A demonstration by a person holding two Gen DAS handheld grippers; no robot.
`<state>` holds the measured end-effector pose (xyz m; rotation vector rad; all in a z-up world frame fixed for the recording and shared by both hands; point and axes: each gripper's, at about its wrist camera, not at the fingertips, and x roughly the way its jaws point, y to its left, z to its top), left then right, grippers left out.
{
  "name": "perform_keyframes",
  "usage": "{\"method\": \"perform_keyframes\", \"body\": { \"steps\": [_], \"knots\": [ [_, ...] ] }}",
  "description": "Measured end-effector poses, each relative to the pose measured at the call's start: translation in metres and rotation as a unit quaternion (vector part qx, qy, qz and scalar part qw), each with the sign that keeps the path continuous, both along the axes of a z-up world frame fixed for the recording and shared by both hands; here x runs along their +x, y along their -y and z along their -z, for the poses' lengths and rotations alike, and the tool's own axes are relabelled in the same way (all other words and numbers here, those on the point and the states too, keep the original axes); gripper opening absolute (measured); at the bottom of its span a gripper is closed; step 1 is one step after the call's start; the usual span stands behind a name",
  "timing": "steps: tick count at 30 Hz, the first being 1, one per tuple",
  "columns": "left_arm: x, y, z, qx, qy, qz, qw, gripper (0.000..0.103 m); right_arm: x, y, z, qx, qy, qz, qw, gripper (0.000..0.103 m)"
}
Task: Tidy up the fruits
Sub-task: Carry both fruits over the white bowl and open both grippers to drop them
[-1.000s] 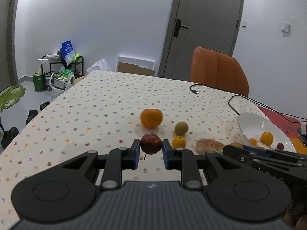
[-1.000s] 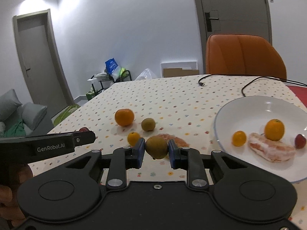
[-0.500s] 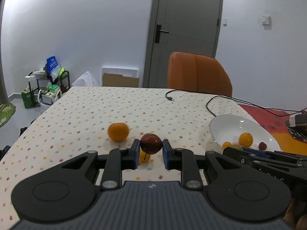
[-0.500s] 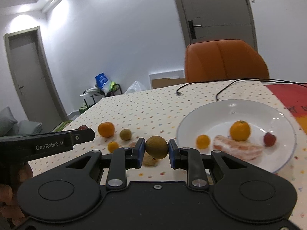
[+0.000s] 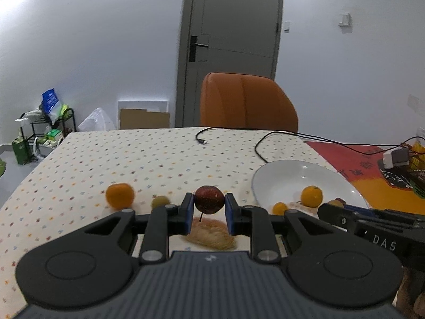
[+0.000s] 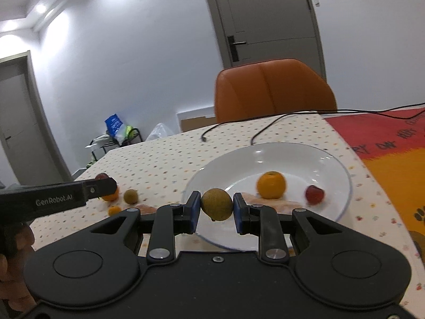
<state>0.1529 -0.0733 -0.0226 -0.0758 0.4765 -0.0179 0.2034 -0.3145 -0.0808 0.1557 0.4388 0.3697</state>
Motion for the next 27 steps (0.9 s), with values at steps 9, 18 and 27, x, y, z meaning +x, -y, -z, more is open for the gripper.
{"method": "perform_keyframes", "body": {
  "steps": [9,18,27],
  "knots": [
    [0.012,0.025,0.0,0.005,0.002,0.031,0.9995,0.023,0.006,0.024,0.005,-0.001,-0.003,0.031,1.0,0.024],
    [0.024,0.049,0.001,0.013,0.0,0.058,0.9982,0.023,0.008,0.05,0.007,0.011,0.001,0.068,0.998,0.024],
    [0.029,0.074,0.006,0.025,-0.007,0.081,0.9964,0.023,0.007,0.069,0.014,0.023,-0.005,0.086,0.996,0.032]
  ]
}}
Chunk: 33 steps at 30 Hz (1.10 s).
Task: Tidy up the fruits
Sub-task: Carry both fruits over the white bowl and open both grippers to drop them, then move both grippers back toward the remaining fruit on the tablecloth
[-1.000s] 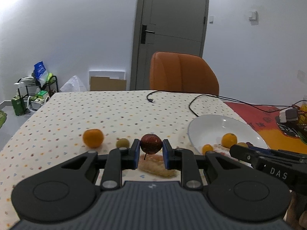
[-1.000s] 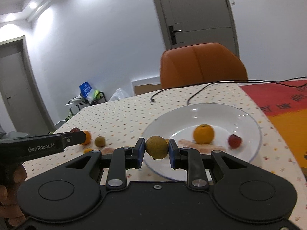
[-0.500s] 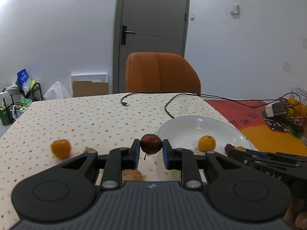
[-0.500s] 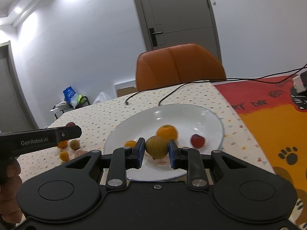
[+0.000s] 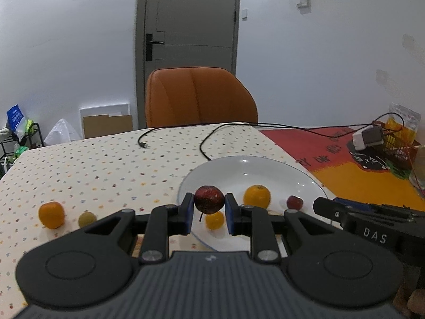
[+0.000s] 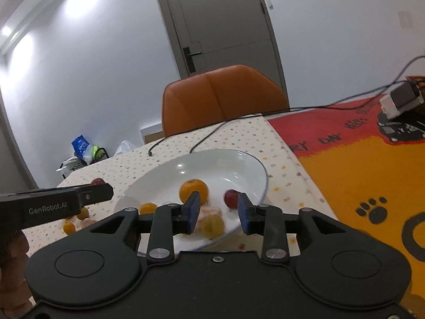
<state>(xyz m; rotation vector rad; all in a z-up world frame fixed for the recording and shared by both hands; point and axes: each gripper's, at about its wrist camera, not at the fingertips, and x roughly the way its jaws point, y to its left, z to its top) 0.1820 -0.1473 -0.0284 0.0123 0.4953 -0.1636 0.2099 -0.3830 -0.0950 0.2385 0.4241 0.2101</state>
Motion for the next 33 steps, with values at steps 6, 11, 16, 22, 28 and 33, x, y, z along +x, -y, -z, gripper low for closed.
{"method": "perform_keyframes", "body": {
  "steps": [6,11,16,22,28,33],
  "knots": [
    [0.001,0.012,-0.001,0.005,0.001,0.007,1.0,0.023,-0.006,0.012,0.005,0.007,-0.009,0.009,1.0,0.032],
    [0.003,0.019,0.0,0.009,-0.001,0.008,0.9999,0.023,-0.009,0.015,0.005,0.01,-0.006,0.01,1.0,0.032],
    [0.003,0.015,0.0,0.005,-0.012,0.0,0.9999,0.028,-0.009,0.013,0.006,0.012,-0.008,0.007,1.0,0.032],
    [0.0,0.0,-0.004,0.005,-0.014,-0.021,0.9997,0.03,-0.011,0.005,0.005,0.01,-0.004,-0.006,1.0,0.032],
    [-0.005,-0.018,-0.007,0.009,-0.015,-0.045,0.9988,0.041,-0.013,-0.004,0.004,0.012,-0.004,-0.016,1.0,0.032],
    [-0.011,-0.034,-0.012,0.007,-0.011,-0.064,0.9978,0.054,-0.016,-0.014,0.001,0.011,-0.002,-0.025,1.0,0.032]
  ]
}}
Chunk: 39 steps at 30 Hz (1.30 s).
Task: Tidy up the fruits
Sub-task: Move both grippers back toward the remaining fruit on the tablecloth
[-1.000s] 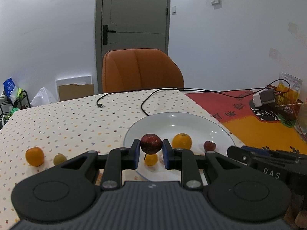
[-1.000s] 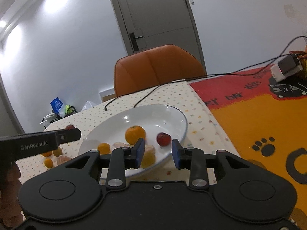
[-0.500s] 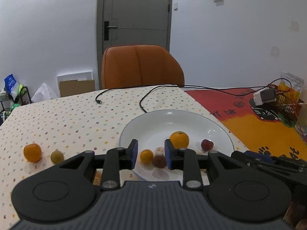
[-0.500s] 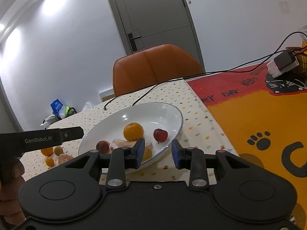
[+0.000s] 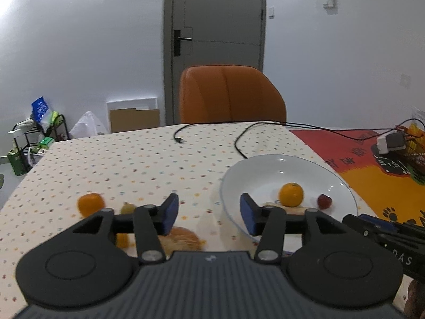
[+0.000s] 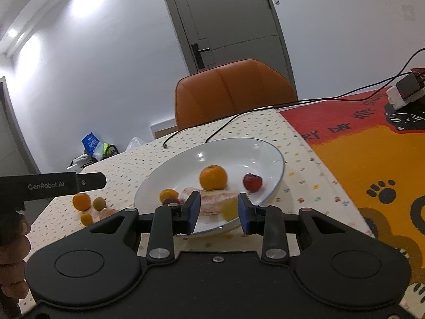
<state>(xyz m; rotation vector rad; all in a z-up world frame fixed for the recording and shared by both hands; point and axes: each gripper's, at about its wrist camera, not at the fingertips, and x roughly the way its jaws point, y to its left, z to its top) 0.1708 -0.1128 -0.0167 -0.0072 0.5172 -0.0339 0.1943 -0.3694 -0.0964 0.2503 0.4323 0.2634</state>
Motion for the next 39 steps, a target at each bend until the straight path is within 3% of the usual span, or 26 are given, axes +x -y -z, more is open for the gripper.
{"method": "perform_keyframes", "body": {
  "steps": [4,7,10,15,20,39],
  "knots": [
    [-0.006,-0.014,-0.002,-0.005,0.005,-0.02,0.9998,0.075,-0.003,-0.009,-0.004,-0.003,0.003,-0.013,1.0,0.033],
    [-0.011,-0.023,-0.003,-0.005,0.01,-0.039,0.9992,0.082,-0.003,-0.014,-0.005,-0.004,0.004,-0.014,1.0,0.045],
    [-0.016,-0.032,-0.003,0.0,0.01,-0.057,0.9983,0.085,-0.005,-0.02,-0.006,-0.006,0.007,-0.015,1.0,0.057],
    [-0.025,-0.047,-0.002,0.005,0.009,-0.077,0.997,0.088,-0.009,-0.031,-0.009,-0.008,0.023,-0.016,1.0,0.091],
    [-0.034,-0.063,0.001,0.003,0.004,-0.095,0.9955,0.089,-0.011,-0.042,-0.012,-0.021,0.025,-0.021,0.999,0.103],
    [-0.047,-0.103,0.015,-0.006,-0.004,-0.134,0.9909,0.09,-0.015,-0.085,-0.006,-0.057,0.019,-0.044,0.997,0.103]
  ]
}}
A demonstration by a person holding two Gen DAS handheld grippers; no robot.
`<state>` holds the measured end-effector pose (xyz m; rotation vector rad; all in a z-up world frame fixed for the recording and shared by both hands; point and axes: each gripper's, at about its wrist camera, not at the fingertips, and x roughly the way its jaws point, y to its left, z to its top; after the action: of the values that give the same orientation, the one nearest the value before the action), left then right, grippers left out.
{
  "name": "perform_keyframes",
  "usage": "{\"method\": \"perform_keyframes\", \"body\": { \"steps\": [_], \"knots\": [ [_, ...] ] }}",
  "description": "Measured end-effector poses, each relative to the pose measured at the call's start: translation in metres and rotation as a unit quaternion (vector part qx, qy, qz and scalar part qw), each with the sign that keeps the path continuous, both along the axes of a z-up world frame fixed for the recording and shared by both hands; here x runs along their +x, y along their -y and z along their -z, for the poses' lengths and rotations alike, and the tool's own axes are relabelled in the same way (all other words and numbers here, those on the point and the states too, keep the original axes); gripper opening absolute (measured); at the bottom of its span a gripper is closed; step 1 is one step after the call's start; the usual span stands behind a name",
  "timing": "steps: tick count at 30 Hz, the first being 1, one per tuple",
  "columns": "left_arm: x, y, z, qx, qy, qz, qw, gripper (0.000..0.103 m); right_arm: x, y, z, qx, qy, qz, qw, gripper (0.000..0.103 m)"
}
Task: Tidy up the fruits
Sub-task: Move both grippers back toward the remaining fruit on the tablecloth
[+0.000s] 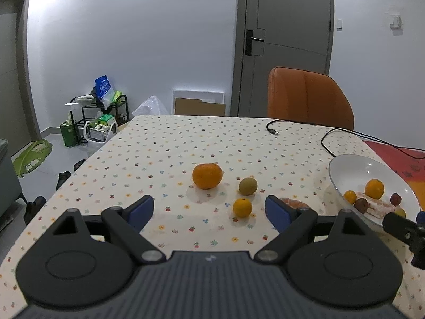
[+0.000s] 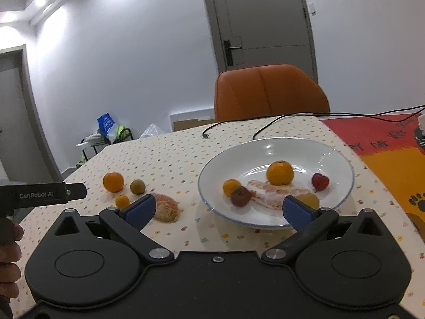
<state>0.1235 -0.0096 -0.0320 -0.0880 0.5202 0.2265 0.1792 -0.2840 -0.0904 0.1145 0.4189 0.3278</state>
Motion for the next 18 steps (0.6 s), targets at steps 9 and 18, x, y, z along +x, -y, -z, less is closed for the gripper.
{"method": "perform_keyframes", "body": {
  "steps": [9,18],
  "knots": [
    [0.005,-0.007,0.013,-0.012,-0.009,0.008,0.9998,0.086,0.01,-0.013,0.007,0.022,-0.037,-0.04,0.998,0.103],
    [0.019,-0.007,0.023,-0.023,-0.017,0.022,0.9993,0.067,0.016,-0.034,0.009,0.001,-0.033,-0.075,0.997,0.081]
  ]
}}
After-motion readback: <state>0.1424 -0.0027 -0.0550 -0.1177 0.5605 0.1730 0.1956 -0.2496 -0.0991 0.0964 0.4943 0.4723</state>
